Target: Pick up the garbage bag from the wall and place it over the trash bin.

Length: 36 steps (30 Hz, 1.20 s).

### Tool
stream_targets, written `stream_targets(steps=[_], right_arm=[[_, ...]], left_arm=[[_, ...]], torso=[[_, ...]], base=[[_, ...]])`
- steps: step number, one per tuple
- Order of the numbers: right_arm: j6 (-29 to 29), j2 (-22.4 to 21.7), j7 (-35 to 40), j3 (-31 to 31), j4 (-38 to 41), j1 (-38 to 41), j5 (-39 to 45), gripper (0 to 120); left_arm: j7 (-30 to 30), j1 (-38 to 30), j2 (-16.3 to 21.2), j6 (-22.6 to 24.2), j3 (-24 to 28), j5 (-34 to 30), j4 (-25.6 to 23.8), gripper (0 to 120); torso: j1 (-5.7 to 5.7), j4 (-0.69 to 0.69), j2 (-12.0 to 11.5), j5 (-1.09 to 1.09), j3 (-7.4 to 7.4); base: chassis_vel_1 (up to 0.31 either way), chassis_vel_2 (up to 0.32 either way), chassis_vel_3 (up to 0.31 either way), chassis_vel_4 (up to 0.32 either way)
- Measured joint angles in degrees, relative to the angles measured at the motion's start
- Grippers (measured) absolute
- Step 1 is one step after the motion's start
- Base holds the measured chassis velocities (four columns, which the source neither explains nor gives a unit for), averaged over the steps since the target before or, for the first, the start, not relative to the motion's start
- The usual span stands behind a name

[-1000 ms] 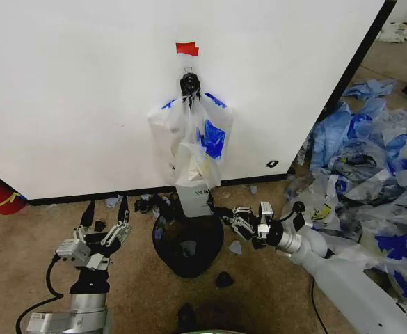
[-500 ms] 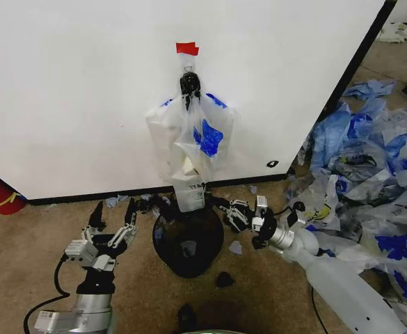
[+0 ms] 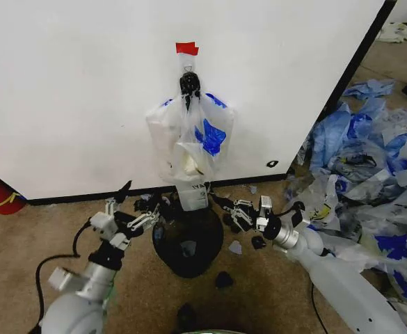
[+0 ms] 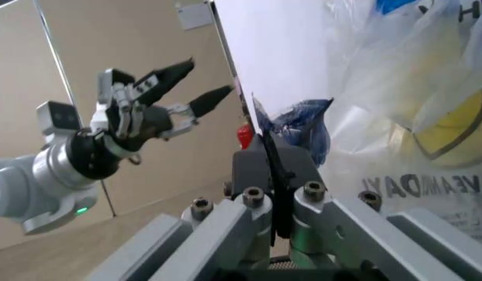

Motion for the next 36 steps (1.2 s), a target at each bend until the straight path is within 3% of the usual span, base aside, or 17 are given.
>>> stream_targets(steps=[4, 11, 15, 20, 27, 36], right_arm=[[0.14, 1.76, 0.39, 0.15, -1.08, -0.19, -1.50, 0], [0.45, 2.88, 0.39, 0.54, -2.57, 0.08, -2.09, 0], [0.58, 3.07, 0.20, 0.30, -3.61, 1.09, -2.08, 0], [0.76, 3.67, 0.12, -0.30, -4.78, 2.43, -1.97, 0], [1.17, 4.51, -0.19, -0.95, -6.29, 2.92, -2.18, 0], [1.48, 4.95, -0.35, -1.47, -7.54, 3.75, -2.40, 0]], left_arm=[[-2.91, -11.84, 3.46, 1.23, 9.92, -3.29, 1.01, 91], [-5.82, -26.85, 6.73, 2.53, 16.80, -8.40, 1.92, 91], [-6.27, -33.43, 6.95, 3.60, 21.40, -9.91, 1.92, 91], [-7.65, -45.20, 6.35, 4.50, 32.98, -10.63, 2.14, 91], [-7.74, -52.48, 4.47, 4.38, 40.98, -10.09, 4.54, 91], [-9.49, -59.69, 2.50, 5.96, 46.21, -8.70, 6.67, 91]], torso=[[0.00, 0.02, 0.00, -0.01, 0.00], [0.00, 0.01, 0.00, 0.04, 0.00], [0.00, 0.02, 0.00, -0.01, 0.00], [0.00, 0.00, 0.00, 0.03, 0.00], [0.00, 0.02, -0.01, 0.02, 0.01], [0.00, 0.01, 0.00, 0.03, 0.00]], base=[[0.000, 0.000, 0.000, 0.000], [0.000, 0.000, 0.000, 0.000], [0.000, 0.000, 0.000, 0.000], [0.000, 0.000, 0.000, 0.000], [0.000, 0.000, 0.000, 0.000], [0.000, 0.000, 0.000, 0.000]])
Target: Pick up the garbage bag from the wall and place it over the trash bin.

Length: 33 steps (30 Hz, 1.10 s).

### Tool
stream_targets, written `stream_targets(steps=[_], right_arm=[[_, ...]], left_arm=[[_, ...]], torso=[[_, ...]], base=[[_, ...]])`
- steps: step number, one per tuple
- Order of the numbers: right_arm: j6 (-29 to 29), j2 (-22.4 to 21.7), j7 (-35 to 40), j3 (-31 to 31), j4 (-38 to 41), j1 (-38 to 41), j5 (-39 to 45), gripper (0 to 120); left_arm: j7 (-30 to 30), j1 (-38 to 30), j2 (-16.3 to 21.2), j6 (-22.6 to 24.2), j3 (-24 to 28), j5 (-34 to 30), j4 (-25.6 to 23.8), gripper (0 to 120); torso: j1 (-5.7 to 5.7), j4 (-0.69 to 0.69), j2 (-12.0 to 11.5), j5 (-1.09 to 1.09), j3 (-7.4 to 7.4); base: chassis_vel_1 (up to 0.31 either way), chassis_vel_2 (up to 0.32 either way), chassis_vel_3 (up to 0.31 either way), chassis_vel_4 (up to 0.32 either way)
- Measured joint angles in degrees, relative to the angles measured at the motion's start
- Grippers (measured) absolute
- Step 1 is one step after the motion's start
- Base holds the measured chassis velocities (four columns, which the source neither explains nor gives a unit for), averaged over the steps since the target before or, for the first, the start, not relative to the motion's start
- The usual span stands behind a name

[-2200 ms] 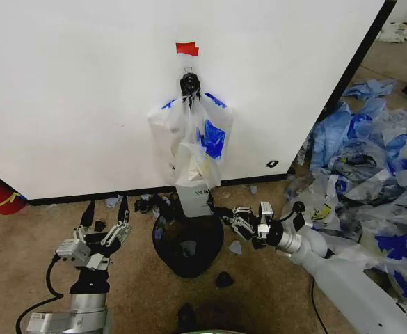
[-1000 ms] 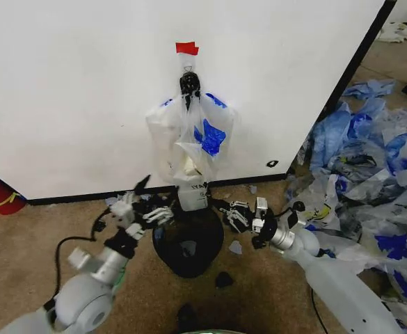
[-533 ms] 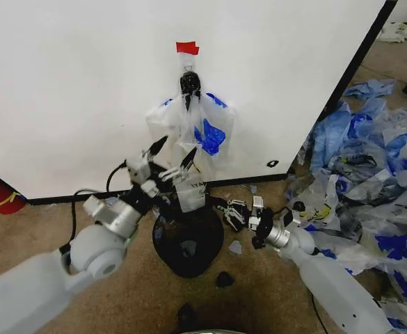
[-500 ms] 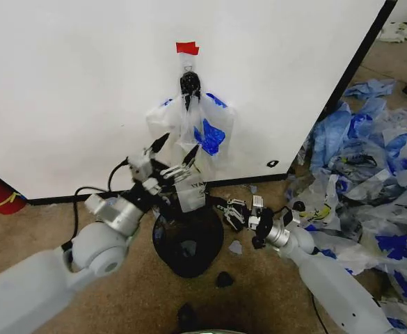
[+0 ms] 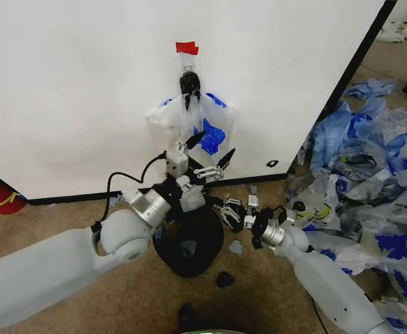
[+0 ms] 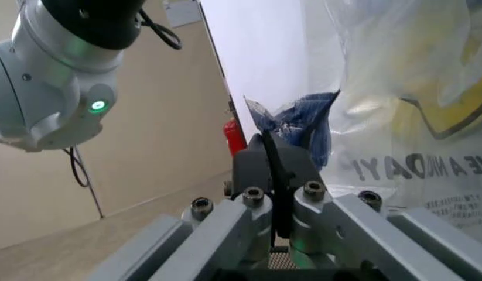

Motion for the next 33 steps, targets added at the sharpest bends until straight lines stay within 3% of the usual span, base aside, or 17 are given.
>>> stream_targets(steps=[9, 13, 25, 33], right_arm=[[0.25, -0.10, 0.23, -0.34, -0.29, 0.19, 0.00, 0], [0.41, -0.26, 0.30, -0.36, 0.11, -0.29, 0.00, 0], [0.76, -1.10, 0.88, 0.24, 1.47, -1.57, 0.11, 0], [0.82, -1.38, 1.79, 0.38, 2.51, -1.78, 0.25, 0]], left_arm=[[-0.94, -5.68, -1.30, 2.12, 6.84, 3.26, 4.69, 91], [-3.05, -9.70, -1.08, 5.19, 10.35, 5.88, 7.01, 91], [-7.98, -14.37, 5.57, 14.96, 12.51, 7.77, 3.54, 100], [-8.77, -14.43, 7.53, 17.91, 14.03, 10.22, 2.28, 100]], torso=[[0.00, 0.00, 0.00, -0.01, 0.00], [0.00, -0.01, 0.00, -0.03, 0.00], [0.00, 0.01, 0.00, -0.01, 0.00], [0.00, 0.00, 0.00, -0.02, 0.00]], base=[[0.000, 0.000, 0.000, 0.000], [0.000, 0.000, 0.000, 0.000], [0.000, 0.000, 0.000, 0.000], [0.000, 0.000, 0.000, 0.000]])
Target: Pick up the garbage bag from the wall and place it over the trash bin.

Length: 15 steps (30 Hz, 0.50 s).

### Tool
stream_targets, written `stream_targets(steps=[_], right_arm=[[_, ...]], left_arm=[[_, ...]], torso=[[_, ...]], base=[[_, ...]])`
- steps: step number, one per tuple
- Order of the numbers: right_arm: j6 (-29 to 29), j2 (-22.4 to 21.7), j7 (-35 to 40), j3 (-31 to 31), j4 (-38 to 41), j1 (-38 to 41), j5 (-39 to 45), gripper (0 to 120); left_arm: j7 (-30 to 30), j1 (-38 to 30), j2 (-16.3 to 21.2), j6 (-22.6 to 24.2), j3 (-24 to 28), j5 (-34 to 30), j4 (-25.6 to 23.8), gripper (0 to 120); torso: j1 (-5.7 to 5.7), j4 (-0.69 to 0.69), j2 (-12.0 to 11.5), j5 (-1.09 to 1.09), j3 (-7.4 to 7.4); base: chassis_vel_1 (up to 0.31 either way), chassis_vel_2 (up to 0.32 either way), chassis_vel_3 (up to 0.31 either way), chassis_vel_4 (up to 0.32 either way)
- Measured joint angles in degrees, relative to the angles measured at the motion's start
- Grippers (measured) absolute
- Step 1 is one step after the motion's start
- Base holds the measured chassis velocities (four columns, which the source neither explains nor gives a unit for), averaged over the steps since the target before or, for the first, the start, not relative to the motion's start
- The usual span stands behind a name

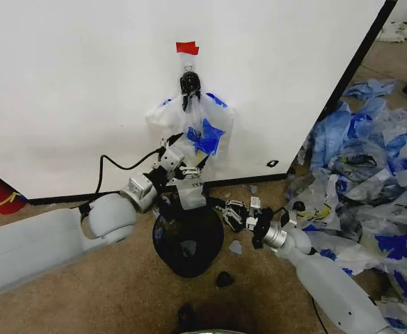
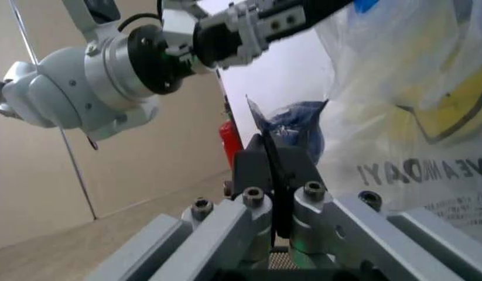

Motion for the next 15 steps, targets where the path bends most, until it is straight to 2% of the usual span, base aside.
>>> stream_targets(steps=[15], right_arm=[[0.54, -0.04, 1.01, -0.20, 1.03, -1.24, -0.32, 0]], left_arm=[[-5.62, -5.27, -3.23, 5.02, 4.46, -1.53, 0.05, 98]], torso=[[0.00, 0.00, 0.00, 0.00, 0.00]], base=[[0.000, 0.000, 0.000, 0.000]])
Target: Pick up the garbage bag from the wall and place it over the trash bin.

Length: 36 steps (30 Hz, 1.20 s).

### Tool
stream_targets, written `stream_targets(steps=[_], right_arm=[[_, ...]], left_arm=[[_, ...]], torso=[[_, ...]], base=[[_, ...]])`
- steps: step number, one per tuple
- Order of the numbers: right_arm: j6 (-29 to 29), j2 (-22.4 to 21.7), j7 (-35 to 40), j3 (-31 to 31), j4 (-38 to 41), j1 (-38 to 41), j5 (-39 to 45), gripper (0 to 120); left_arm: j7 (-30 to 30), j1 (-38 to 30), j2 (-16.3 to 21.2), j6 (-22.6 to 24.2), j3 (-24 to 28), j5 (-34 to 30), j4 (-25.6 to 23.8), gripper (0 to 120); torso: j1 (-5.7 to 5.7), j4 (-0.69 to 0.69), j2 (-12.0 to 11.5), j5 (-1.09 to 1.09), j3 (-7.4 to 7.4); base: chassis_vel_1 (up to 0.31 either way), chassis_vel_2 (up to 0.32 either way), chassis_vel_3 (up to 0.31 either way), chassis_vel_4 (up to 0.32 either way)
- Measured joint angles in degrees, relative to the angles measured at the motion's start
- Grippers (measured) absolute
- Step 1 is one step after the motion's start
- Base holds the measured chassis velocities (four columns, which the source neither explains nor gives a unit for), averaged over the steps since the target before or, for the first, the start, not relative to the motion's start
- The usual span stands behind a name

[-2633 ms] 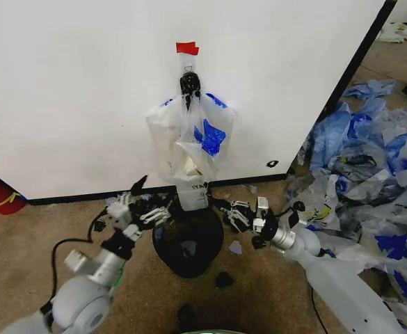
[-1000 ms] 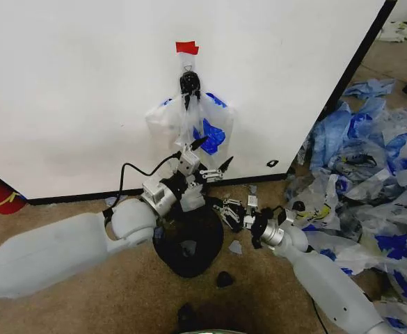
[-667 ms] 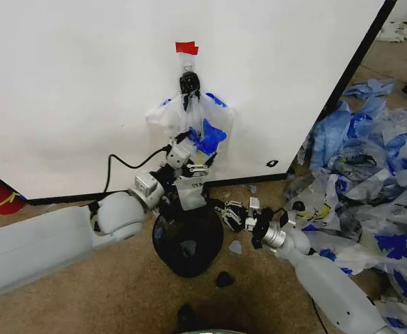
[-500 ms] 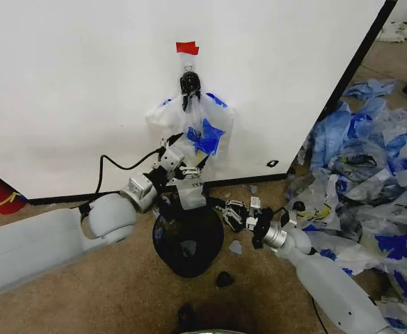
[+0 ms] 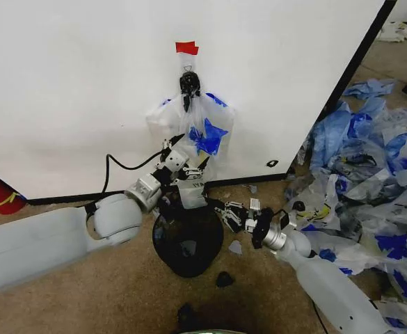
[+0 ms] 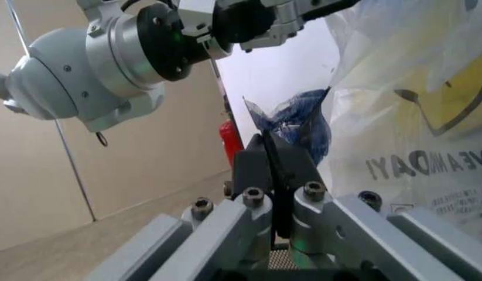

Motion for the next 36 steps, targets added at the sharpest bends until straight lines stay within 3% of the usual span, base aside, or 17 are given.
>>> stream_targets(steps=[16, 26, 36], right_arm=[[0.24, 0.53, 0.50, -0.67, -0.98, 0.85, -0.19, 0], [0.76, 0.87, 0.61, -0.75, -1.46, 0.41, -0.64, 0], [0.84, 0.47, 1.31, -1.16, -1.07, 0.39, -0.63, 0]], left_arm=[[-5.53, -5.64, -2.21, 5.26, 5.72, 9.32, 1.24, 98], [-5.24, -7.89, -3.81, 6.25, 6.72, 15.58, 3.83, 97], [-4.43, -8.41, -3.37, 6.13, 9.12, 16.67, 3.70, 97]], torso=[[0.00, 0.00, 0.00, 0.00, 0.00], [0.00, 0.00, 0.00, 0.00, 0.00], [0.00, -0.01, 0.00, -0.01, 0.00]], base=[[0.000, 0.000, 0.000, 0.000], [0.000, 0.000, 0.000, 0.000], [0.000, 0.000, 0.000, 0.000]])
